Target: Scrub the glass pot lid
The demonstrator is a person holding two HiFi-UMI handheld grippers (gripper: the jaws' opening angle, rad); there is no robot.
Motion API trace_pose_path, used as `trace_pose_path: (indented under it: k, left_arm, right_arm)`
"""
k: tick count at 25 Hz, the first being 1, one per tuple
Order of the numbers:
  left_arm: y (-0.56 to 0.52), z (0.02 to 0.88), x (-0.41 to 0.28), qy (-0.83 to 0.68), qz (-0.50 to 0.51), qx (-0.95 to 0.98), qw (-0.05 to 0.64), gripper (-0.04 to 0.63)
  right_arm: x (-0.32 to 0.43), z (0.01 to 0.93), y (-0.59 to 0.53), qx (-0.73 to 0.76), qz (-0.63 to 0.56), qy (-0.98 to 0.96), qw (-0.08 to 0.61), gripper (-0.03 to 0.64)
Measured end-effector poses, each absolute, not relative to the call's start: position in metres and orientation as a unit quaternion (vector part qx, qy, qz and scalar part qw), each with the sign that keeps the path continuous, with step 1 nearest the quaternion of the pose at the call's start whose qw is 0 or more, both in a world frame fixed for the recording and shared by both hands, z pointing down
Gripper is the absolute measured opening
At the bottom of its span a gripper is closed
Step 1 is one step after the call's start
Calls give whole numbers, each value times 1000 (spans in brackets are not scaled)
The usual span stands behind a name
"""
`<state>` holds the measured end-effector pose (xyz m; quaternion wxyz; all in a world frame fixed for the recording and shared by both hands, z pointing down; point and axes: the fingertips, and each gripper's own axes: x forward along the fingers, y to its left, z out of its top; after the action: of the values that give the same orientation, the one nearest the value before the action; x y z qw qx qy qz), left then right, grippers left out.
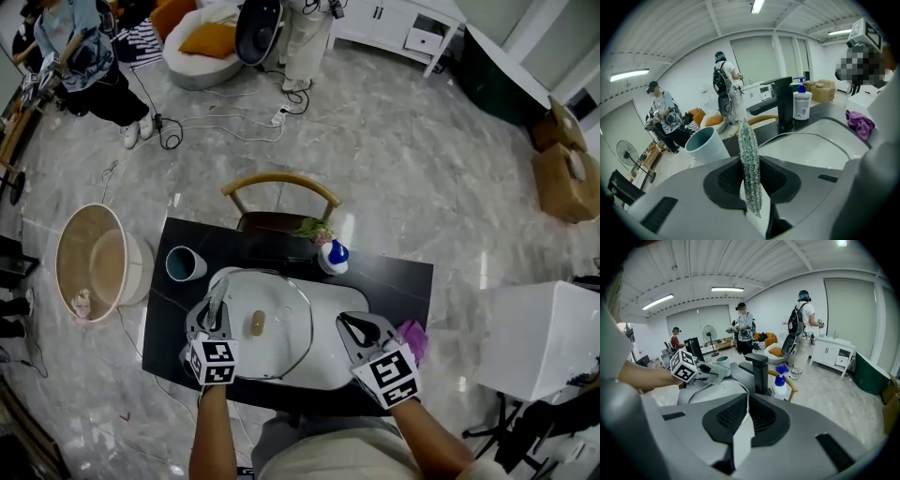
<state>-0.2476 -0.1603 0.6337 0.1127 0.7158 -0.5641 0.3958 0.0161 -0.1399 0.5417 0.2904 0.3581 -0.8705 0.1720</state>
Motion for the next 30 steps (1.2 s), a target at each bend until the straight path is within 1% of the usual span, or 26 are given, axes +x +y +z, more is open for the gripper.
trace_pose_path:
  k: [9,17,20,30]
  left_arm:
    - [-172,661,-203,-526,412,734,122,87]
    - [-152,670,-87,-418,407,806,102,87]
    - [-144,668,-57,-389,407,822,89,87]
    - [-142,664,-56,-393,397,823,101,87]
  right_arm:
    - [44,558,-140,376,192,-858,292,28]
    - [51,562,-141,389,199,-853,287,28]
    - [51,562,-142,392,198,-852,285,28]
    - [49,562,-138,389,197,-853,286,28]
